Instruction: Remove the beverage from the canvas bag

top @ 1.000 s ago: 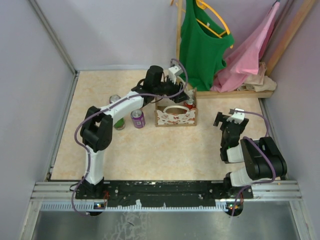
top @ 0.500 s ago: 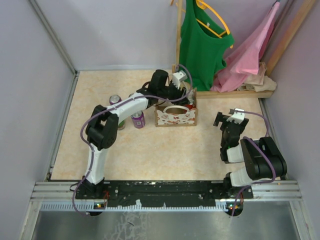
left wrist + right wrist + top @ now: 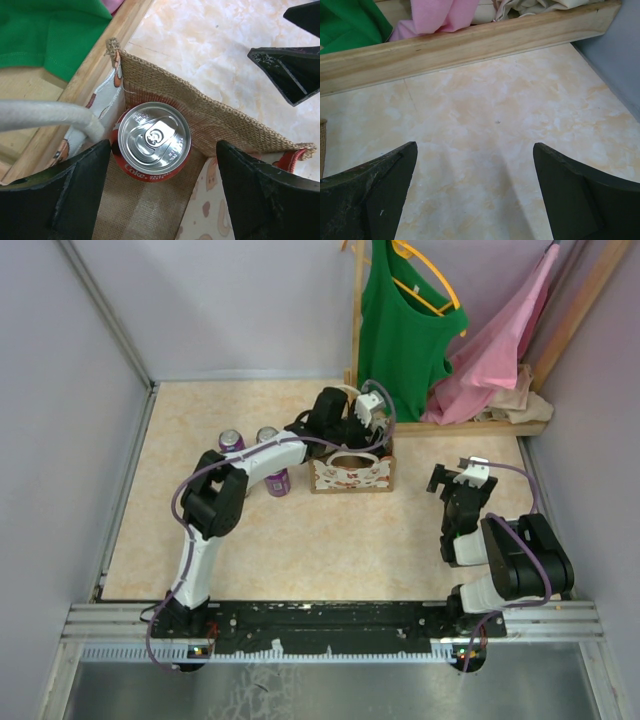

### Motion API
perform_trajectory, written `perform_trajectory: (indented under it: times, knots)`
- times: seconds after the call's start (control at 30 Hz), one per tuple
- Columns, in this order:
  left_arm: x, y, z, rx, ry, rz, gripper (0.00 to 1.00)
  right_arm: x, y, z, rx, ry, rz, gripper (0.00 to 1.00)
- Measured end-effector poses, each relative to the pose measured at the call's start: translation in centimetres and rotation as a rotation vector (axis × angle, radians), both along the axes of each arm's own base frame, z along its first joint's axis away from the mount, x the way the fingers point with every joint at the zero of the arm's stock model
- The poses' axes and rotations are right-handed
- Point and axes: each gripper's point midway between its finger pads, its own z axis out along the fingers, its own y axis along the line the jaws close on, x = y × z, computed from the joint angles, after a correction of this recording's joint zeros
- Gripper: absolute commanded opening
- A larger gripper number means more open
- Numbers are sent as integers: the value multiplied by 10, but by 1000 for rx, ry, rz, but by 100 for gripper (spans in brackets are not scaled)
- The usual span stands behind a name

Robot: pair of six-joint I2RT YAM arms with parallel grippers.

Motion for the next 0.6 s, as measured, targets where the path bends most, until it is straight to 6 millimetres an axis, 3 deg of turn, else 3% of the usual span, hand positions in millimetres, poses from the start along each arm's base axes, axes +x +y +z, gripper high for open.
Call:
perform_trajectory:
  times: [0.27,0.47,0.53,0.6]
  knots:
    - [9,-3,-13,42,-37,30,93,0,0,0,0,0,0,99]
    - [19,-2,-26,79,-54,62,86,0,0,0,0,0,0,99]
    - [21,-4,-29,86,-60,64,72,0,0,0,0,0,0,99]
    - [22,-4,-31,91,-63,67,48,0,0,0,0,0,0,99]
